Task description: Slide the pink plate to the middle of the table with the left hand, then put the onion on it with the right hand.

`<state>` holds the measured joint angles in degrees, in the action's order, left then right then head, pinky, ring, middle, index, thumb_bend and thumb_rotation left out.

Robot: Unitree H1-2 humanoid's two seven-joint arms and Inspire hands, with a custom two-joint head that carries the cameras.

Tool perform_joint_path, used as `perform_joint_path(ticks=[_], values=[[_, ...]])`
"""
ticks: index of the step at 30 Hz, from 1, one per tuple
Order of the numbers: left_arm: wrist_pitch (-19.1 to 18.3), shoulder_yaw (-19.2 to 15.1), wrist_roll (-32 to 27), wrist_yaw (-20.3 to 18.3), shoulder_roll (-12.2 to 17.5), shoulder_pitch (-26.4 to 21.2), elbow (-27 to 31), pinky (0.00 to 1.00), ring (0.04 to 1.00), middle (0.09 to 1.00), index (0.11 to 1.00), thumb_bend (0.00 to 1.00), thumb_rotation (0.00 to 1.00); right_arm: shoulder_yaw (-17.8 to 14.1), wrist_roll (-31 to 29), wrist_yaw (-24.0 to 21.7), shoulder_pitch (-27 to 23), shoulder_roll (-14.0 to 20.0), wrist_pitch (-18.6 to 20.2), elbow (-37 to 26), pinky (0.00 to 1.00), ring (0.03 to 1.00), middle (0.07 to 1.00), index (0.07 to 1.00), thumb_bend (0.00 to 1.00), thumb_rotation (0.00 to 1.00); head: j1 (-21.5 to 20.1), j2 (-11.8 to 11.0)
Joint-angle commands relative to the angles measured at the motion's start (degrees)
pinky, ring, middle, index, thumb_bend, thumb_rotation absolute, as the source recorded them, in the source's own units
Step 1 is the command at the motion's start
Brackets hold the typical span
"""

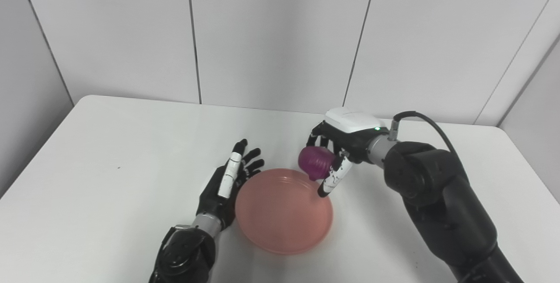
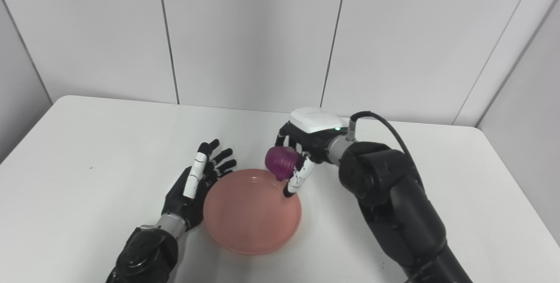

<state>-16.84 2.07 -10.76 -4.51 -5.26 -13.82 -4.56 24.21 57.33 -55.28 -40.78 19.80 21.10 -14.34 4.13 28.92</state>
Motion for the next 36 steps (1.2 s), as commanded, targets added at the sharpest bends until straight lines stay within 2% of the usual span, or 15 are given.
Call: perform_joint_path(ticks=[1,2,3,6,10,13,17,21,26,28,36], values=[[-2.59,0.15,0.48,0.66,-0.45,1.31,-1.67,0.89,0.887,0.918,1.000,0.83,0.88,-0.06,0.31,1.67,-2.54,-0.24,-1.56,-0.45,0.26,0.338,0.442,0.625,0.83,0.17,0.32,0.10],[-2.52,0.17,0.56,0.67,-0.45,1.29,-1.72,0.89,0.888,0.918,1.000,0.83,0.88,0.32,0.16,1.63,-2.47,-0.49,-1.68,-0.33,0.26,0.346,0.448,0.625,0.83,0.17,0.63,0.15],[-2.52,0.15,0.64,0.77,-0.49,1.28,-1.74,0.89,0.887,0.916,1.000,0.84,0.88,0.64,0.01,1.73,-2.37,-0.74,-1.75,-0.19,0.30,0.391,0.493,0.635,0.83,0.18,0.77,0.17],[-2.83,-0.14,0.66,1.24,-0.73,1.21,-1.82,0.89,0.882,0.913,1.000,0.82,0.89,1.56,0.00,2.12,-2.02,-1.69,-1.69,0.26,0.31,0.398,0.501,0.640,0.83,0.19,0.95,0.16],[-2.97,-0.42,0.53,1.36,-0.82,1.15,-1.91,0.90,0.881,0.917,1.000,0.78,0.90,2.93,0.33,3.00,-1.37,-2.71,-2.04,1.12,0.37,0.462,0.545,0.640,0.84,0.20,1.10,0.19],[-2.92,-0.34,0.42,1.01,-0.74,1.21,-1.65,0.91,0.886,0.920,1.000,0.80,0.89,4.96,0.99,3.43,-1.09,-3.76,-2.46,2.32,0.39,0.485,0.561,0.644,0.87,0.24,1.00,0.20],[-3.27,-0.27,0.50,1.06,-0.66,1.28,-1.34,0.90,0.884,0.917,1.000,0.81,0.89,7.31,3.08,2.59,-1.09,-4.47,-2.16,3.46,0.40,0.506,0.578,0.676,0.84,0.23,0.86,0.34],[-3.38,-0.20,0.60,1.07,-0.55,1.26,-1.24,0.90,0.881,0.919,1.000,0.80,0.90,8.00,3.45,3.22,-0.50,-4.82,-2.43,4.40,0.33,0.423,0.529,0.727,0.83,0.21,0.92,0.50],[-3.10,-0.34,0.31,0.86,-0.51,1.23,-1.35,0.91,0.885,0.921,1.000,0.80,0.90,8.36,3.83,3.10,0.74,-5.62,-1.65,6.07,0.30,0.401,0.522,0.709,0.83,0.18,0.86,0.58],[-3.13,-0.36,0.35,0.86,-0.45,1.28,-1.29,0.90,0.881,0.917,1.000,0.79,0.90,8.60,3.86,3.29,1.02,-5.83,-1.93,6.87,0.25,0.334,0.449,0.690,0.83,0.16,0.59,0.67],[-2.97,-0.36,0.40,0.71,-0.04,1.44,-1.15,0.90,0.887,0.916,1.000,0.83,0.89,9.36,4.43,3.77,0.88,-5.97,-2.50,8.98,0.27,0.357,0.460,0.656,0.83,0.17,0.26,0.65]])
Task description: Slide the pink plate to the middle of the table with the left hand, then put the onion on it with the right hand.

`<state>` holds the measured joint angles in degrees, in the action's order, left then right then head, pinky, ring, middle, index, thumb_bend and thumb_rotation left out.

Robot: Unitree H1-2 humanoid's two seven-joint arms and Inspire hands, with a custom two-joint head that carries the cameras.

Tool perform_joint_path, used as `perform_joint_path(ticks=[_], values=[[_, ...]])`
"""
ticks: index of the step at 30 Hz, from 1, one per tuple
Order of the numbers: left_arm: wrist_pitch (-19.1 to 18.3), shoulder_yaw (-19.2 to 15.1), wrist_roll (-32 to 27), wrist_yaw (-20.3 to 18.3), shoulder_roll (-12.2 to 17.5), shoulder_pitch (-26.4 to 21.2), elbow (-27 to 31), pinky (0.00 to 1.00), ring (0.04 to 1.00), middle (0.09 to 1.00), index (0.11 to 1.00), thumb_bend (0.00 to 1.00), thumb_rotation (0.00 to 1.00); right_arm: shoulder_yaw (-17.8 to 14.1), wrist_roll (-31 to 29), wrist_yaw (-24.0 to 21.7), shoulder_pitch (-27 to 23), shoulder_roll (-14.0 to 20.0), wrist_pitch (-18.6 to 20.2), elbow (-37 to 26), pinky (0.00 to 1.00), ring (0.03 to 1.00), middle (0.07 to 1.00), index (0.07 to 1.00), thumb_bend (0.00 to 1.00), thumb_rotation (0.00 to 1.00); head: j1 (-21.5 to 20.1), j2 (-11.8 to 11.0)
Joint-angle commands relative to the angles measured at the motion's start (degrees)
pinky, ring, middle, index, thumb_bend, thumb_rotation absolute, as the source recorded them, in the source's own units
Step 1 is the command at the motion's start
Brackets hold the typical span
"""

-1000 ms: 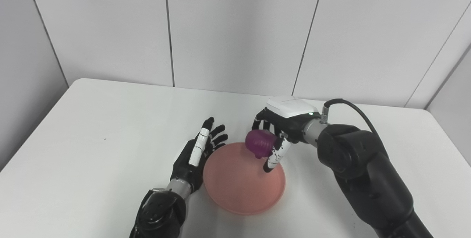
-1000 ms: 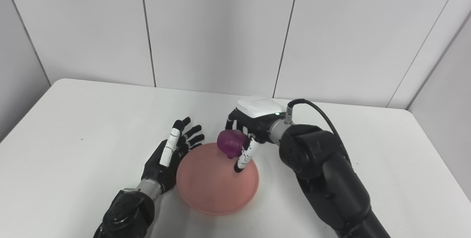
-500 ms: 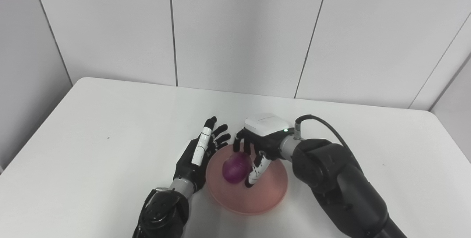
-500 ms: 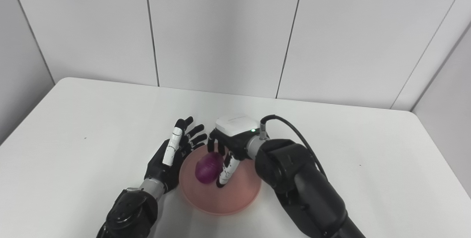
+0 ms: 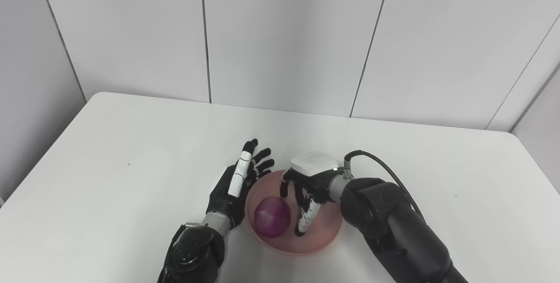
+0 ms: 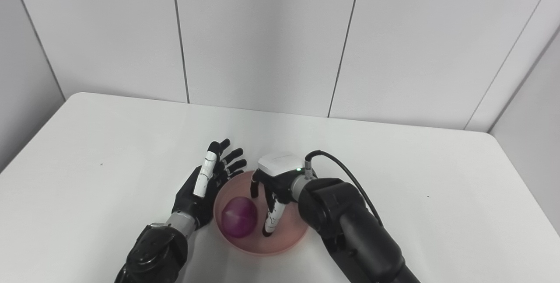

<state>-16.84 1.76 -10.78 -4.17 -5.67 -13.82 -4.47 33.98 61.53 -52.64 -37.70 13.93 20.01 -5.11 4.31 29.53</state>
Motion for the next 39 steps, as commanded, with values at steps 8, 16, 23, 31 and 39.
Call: perform_joint_path(ticks=[8,16,23,31,39], values=[[-2.87,0.01,0.55,0.20,0.55,1.39,-1.43,0.89,0.890,0.917,1.000,0.83,0.89,-0.74,0.33,0.84,-2.46,0.11,-1.15,-0.63,0.27,0.370,0.482,0.700,0.84,0.18,-0.07,-0.12],[-2.55,-0.11,0.48,0.08,0.62,1.17,-1.93,0.90,0.890,0.918,1.000,0.85,0.88,-1.77,0.26,-0.18,-3.90,1.51,-1.76,-3.56,0.44,0.567,0.652,0.728,0.85,0.26,-0.44,-0.16],[-2.59,-0.49,0.55,0.58,0.42,0.88,-2.34,0.89,0.876,0.904,0.990,0.84,0.86,-4.93,-1.03,-1.56,-5.89,2.87,-1.14,-7.71,0.47,0.578,0.643,0.667,0.90,0.34,-0.62,-0.18],[-2.87,-0.35,0.65,0.36,0.61,0.85,-1.96,0.88,0.873,0.901,0.990,0.84,0.87,-12.43,-4.89,-0.82,-5.66,3.59,1.25,-12.36,0.55,0.690,0.754,0.727,0.98,0.47,-0.76,-0.19],[-3.23,-0.58,0.38,0.30,0.88,0.63,-1.85,0.90,0.882,0.909,0.992,0.85,0.87,-20.19,-14.01,8.12,-2.20,5.19,-2.10,-13.01,0.60,0.764,0.820,0.807,1.00,0.77,-1.71,-0.12]])
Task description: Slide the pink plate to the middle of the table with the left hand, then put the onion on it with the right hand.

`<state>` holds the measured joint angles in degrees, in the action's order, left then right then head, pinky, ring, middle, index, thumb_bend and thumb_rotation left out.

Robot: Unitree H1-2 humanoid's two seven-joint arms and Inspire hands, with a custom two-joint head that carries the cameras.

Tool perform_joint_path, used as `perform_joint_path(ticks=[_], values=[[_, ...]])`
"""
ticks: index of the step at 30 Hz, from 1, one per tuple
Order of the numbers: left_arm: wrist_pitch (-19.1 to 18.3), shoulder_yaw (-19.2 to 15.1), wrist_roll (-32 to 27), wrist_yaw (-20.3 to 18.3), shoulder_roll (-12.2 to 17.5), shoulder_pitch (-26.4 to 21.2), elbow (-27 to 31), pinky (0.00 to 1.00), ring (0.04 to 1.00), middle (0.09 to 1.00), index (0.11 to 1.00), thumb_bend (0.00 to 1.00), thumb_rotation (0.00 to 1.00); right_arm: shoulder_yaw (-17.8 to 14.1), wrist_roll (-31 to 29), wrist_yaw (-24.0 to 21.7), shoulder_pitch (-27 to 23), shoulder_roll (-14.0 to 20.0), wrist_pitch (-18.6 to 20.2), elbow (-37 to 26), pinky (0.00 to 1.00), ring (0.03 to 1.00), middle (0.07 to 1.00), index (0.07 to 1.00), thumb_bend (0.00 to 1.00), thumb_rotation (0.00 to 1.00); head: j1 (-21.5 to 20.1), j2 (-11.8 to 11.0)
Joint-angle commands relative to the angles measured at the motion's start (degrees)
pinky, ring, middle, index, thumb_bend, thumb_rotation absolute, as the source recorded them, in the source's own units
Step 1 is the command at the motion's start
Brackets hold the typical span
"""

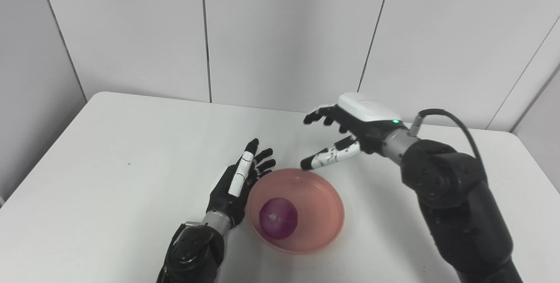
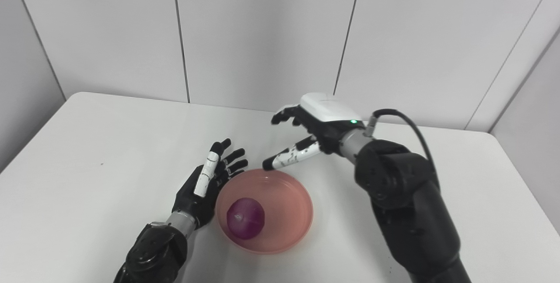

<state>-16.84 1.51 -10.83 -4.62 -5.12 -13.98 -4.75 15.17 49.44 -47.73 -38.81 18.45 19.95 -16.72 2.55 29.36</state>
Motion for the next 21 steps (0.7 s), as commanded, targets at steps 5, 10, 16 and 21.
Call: perform_joint_path(ticks=[5,10,16,21], values=[[-3.70,-0.32,0.33,0.65,0.55,0.73,-1.23,0.90,0.886,0.916,0.993,0.85,0.88,-5.54,-8.72,11.58,4.25,-0.27,-3.48,0.37,0.62,0.804,0.875,0.872,0.99,0.91,-1.09,0.16],[-2.69,-0.28,0.14,0.22,0.79,0.85,-1.47,0.90,0.892,0.921,1.000,0.86,0.87,-10.74,-16.88,24.26,12.07,-5.35,-6.25,5.29,0.79,0.933,0.964,0.961,0.94,0.96,-1.27,0.16],[-1.10,-0.91,0.38,0.96,0.40,1.27,-1.02,0.88,0.882,0.911,0.989,0.84,0.86,-15.01,-27.49,34.12,17.86,-12.24,-9.26,11.67,0.88,0.976,0.994,0.984,0.90,1.00,-1.90,0.39],[0.00,-1.37,0.85,1.59,0.19,1.43,-0.77,0.89,0.888,0.903,0.968,0.84,0.85,-16.05,-33.33,39.48,20.96,-15.95,-13.25,17.80,0.95,0.986,0.991,0.995,0.86,0.99,-2.22,0.34]])
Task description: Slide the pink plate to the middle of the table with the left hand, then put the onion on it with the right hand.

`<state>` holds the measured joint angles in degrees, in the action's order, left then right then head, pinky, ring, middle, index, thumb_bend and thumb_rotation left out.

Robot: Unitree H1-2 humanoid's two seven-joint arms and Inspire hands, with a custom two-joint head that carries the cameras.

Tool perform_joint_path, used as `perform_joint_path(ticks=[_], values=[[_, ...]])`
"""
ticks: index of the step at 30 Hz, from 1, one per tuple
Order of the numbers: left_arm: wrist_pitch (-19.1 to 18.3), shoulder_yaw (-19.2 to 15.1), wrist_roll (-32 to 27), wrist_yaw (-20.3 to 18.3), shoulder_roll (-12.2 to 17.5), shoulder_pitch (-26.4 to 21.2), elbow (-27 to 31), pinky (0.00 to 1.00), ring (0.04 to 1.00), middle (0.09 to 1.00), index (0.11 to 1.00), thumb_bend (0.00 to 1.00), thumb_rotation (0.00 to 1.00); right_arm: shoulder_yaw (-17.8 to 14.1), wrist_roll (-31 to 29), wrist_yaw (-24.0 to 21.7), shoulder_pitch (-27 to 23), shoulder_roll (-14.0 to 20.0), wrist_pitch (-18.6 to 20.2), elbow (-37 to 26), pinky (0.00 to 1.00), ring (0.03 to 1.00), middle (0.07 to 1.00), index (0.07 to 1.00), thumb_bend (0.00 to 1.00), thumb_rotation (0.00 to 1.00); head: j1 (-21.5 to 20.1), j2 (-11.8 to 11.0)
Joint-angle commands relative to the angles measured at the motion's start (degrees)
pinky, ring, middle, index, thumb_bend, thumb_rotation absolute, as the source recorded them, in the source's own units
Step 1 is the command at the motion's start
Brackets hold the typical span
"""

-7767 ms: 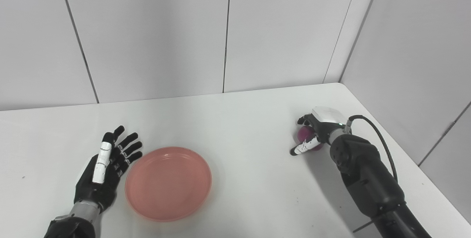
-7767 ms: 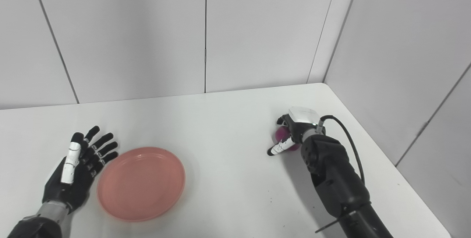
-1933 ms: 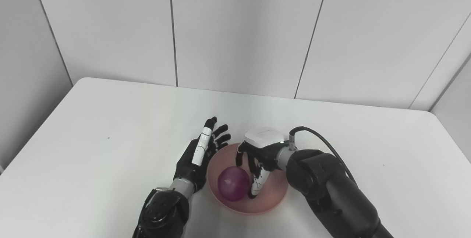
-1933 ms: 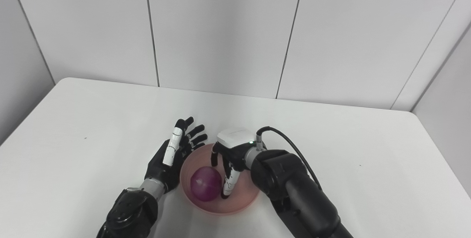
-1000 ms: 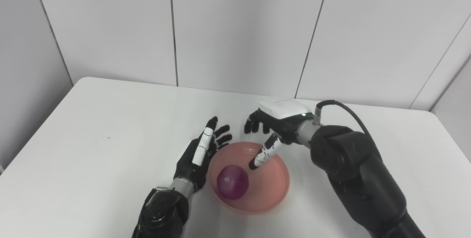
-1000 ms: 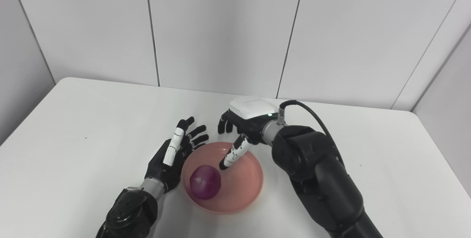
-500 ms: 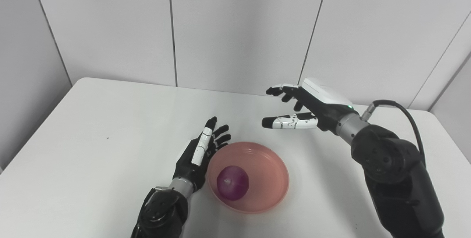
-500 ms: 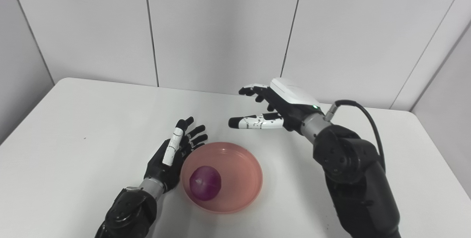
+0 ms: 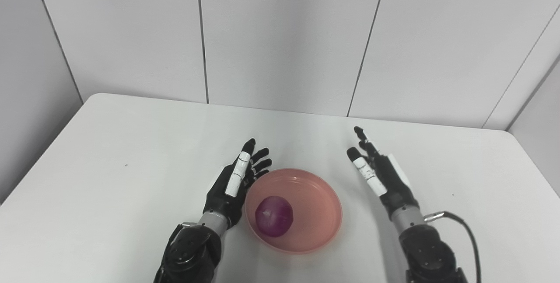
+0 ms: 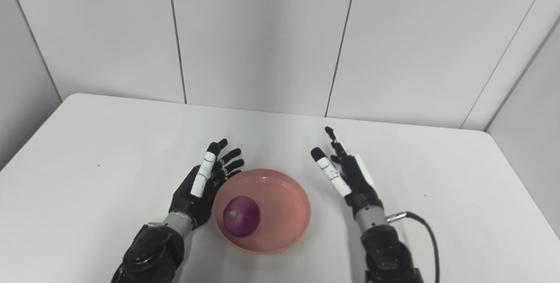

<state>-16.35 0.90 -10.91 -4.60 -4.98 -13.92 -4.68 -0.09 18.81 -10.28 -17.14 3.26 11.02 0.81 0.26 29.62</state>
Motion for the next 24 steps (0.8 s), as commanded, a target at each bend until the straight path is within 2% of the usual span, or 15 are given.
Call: perform_joint_path(ticks=[1,4,9,17,24], values=[[-0.38,-0.84,0.92,1.65,0.01,1.41,-0.75,0.90,0.888,0.903,0.967,0.84,0.85,-0.95,-4.19,2.48,-0.26,-1.37,-4.96,1.32,0.97,0.990,0.989,0.997,0.86,0.98,0.03,0.11],[-0.09,-1.04,0.85,1.74,-0.04,1.55,-0.53,0.90,0.897,0.905,0.964,0.84,0.84,-0.81,-7.26,3.41,0.79,-2.51,-6.15,3.25,0.98,0.991,0.985,0.991,0.86,0.99,-0.15,0.15],[0.86,-1.18,1.11,2.03,0.06,1.69,-0.59,0.93,0.915,0.913,0.960,0.84,0.84,-0.41,-12.25,4.71,2.74,-5.01,-8.22,6.03,0.99,0.991,0.988,0.992,0.78,0.97,-0.43,0.16],[0.89,-1.29,0.93,2.14,0.21,1.89,0.07,0.91,0.909,0.907,0.960,0.84,0.83,2.29,-12.88,6.96,4.56,-5.98,-12.81,9.84,1.00,0.976,0.974,0.974,0.75,1.00,-0.36,0.29],[0.67,-1.57,0.84,2.35,0.09,1.98,0.50,0.90,0.907,0.905,0.953,0.84,0.83,3.40,-12.58,8.06,4.80,-5.74,-13.32,10.92,1.00,0.966,0.957,0.955,0.75,1.00,-0.42,0.46]])
